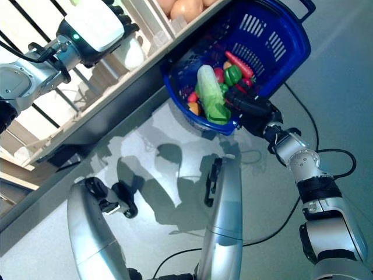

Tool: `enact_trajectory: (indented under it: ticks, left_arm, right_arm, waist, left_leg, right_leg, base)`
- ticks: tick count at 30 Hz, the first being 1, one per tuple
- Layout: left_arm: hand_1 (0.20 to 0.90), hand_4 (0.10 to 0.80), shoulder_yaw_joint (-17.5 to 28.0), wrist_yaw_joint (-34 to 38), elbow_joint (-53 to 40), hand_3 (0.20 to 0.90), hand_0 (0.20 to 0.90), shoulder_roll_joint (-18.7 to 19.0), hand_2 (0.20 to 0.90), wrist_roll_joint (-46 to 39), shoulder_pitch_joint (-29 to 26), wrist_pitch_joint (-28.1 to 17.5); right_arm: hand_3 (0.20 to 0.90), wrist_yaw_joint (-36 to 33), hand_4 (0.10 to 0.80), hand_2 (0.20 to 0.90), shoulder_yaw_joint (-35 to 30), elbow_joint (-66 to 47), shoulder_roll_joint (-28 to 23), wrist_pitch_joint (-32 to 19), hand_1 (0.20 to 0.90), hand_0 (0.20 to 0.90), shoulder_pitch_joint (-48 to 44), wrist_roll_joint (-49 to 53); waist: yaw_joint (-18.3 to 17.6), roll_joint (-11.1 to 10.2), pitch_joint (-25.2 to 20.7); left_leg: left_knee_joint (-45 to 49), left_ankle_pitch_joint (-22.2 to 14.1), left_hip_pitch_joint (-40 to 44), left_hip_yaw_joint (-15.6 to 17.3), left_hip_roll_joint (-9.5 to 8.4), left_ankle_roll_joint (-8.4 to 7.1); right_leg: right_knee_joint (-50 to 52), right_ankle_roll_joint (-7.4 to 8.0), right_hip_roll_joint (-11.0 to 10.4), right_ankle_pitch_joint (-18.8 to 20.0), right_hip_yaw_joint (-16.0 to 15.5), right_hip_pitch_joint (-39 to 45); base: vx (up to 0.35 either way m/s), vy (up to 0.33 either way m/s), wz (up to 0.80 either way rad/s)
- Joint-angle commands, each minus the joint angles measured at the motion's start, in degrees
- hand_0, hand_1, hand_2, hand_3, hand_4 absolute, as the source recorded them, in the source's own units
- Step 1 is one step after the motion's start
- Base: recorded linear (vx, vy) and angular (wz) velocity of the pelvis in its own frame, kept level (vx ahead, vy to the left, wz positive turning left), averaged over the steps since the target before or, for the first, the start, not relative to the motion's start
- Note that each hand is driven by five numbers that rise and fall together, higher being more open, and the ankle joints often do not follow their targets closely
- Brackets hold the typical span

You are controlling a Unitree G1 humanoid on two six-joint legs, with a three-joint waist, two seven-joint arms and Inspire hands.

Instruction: Put vegetables into the basket

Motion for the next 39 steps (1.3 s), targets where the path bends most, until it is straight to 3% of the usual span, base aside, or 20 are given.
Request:
enact_trajectory:
  ticks: [1, 8, 9, 10, 11, 26, 32, 39]
  left_arm:
    - [0.9, 0.8, 1.93, -1.24, 3.57, 0.9, 0.9, 0.62, 0.9, -0.12, -5.85, -0.76]
    - [0.9, 0.8, 3.21, -7.17, 7.21, 0.9, 0.9, -0.83, 0.9, -2.97, -4.3, 2.8]
    - [0.681, 0.654, 3.43, -8.36, 7.76, 0.681, 0.681, -0.93, 0.681, -3.6, -4.03, 3.43]
    - [0.411, 0.474, 3.7, -8.96, 8.12, 0.411, 0.411, -0.98, 0.411, -3.98, -3.69, 4.1]
    - [0.3, 0.4, 4.19, -9.64, 8.55, 0.3, 0.3, -1.05, 0.3, -4.49, -3.17, 4.71]
    - [0.3, 0.4, 8.4, -2.48, 9.94, 0.3, 0.3, -0.07, 0.3, -5.39, 1.47, 2.53]
    - [0.3, 0.4, 11.45, 0.96, 9.7, 0.3, 0.3, 1.38, 0.3, -9.28, 5.21, 0.0]
    - [0.3, 0.4, 18.27, 2.55, 6.66, 0.3, 0.3, 2.45, 0.3, -17.06, 10.96, -6.07]
  right_arm:
    - [0.9, -0.66, 0.8, 0.9, -3.52, -1.79, 3.52, -3.51, 0.9, 0.9, -0.5, 1.92]
    - [0.9, -2.01, 0.8, 0.9, -4.3, -2.77, 4.05, -2.34, 0.9, 0.9, -0.91, 1.53]
    - [0.9, -1.92, 0.8, 0.9, -4.42, -2.68, 3.88, -2.31, 0.9, 0.9, -0.92, 1.52]
    - [0.9, -1.78, 0.8, 0.9, -4.63, -2.7, 3.97, -2.53, 0.9, 0.9, -0.77, 1.32]
    - [0.9, -1.71, 0.8, 0.9, -4.88, -2.83, 4.03, -2.62, 0.9, 0.9, -0.69, 1.08]
    - [0.9, -2.28, 0.8, 0.9, -4.81, -4.78, 5.99, -3.63, 0.9, 0.9, 0.25, -0.09]
    - [0.9, -2.36, 0.8, 0.9, -4.12, -4.6, 6.79, -3.19, 0.9, 0.9, 0.25, -2.27]
    - [0.9, 2.36, 0.8, 0.9, -0.96, -5.64, 7.83, -4.84, 0.9, 0.9, 0.65, -12.53]
  waist:
    - [-1.17, -0.93, -0.47]
    - [-1.56, -1.05, -0.52]
    - [-1.61, -1.05, -0.64]
    - [-1.64, -1.03, -0.68]
    - [-1.64, -1.01, -0.79]
    - [-0.82, -0.81, -4.56]
    - [-0.18, -0.51, -7.01]
    - [0.51, -0.22, -9.16]
  left_leg:
    - [-2.07, -1.77, -3.46, -6.35, 0.78, -4.59]
    - [-0.91, -2.1, -3.72, -6.48, 0.74, -4.13]
    - [-1.01, -2.01, -3.6, -6.38, 0.74, -4.02]
    - [-1.06, -2.07, -3.44, -6.26, 0.73, -3.95]
    - [-1.07, -2.09, -3.27, -6.07, 0.68, -3.87]
    - [-4.61, -2.45, 3.38, -3.26, 0.88, -2.56]
    - [-8.48, -1.69, 8.66, -1.05, 1.2, -1.93]
    - [-14.07, -0.39, 15.21, 1.89, 1.1, -1.27]
  right_leg:
    - [-4.57, 0.01, -4.45, 7.02, 1.01, -2.7]
    - [-3.54, -0.21, -4.53, 6.95, 1.41, -3.3]
    - [-3.57, -0.26, -4.57, 6.96, 1.33, -3.21]
    - [-3.56, -0.29, -4.62, 6.95, 1.29, -3.11]
    - [-3.57, -0.35, -4.72, 6.93, 1.15, -2.95]
    - [-6.71, -1.01, -6.66, 6.71, -1.47, 3.21]
    - [-10.09, -1.47, -6.43, 6.51, -3.66, 8.96]
    - [-15.14, -1.64, -5.47, 6.68, -5.87, 16.29]
  base:
    - [0.029, 0.036, -0.03]
    - [0.028, 0.036, -0.04]
    - [0.025, 0.027, -0.07]
    - [0.026, 0.021, -0.07]
    - [0.022, 0.014, -0.05]
    - [0.018, -0.005, 0.01]
    - [0.049, -0.002, 0.03]
    - [0.03, -0.009, 0.02]
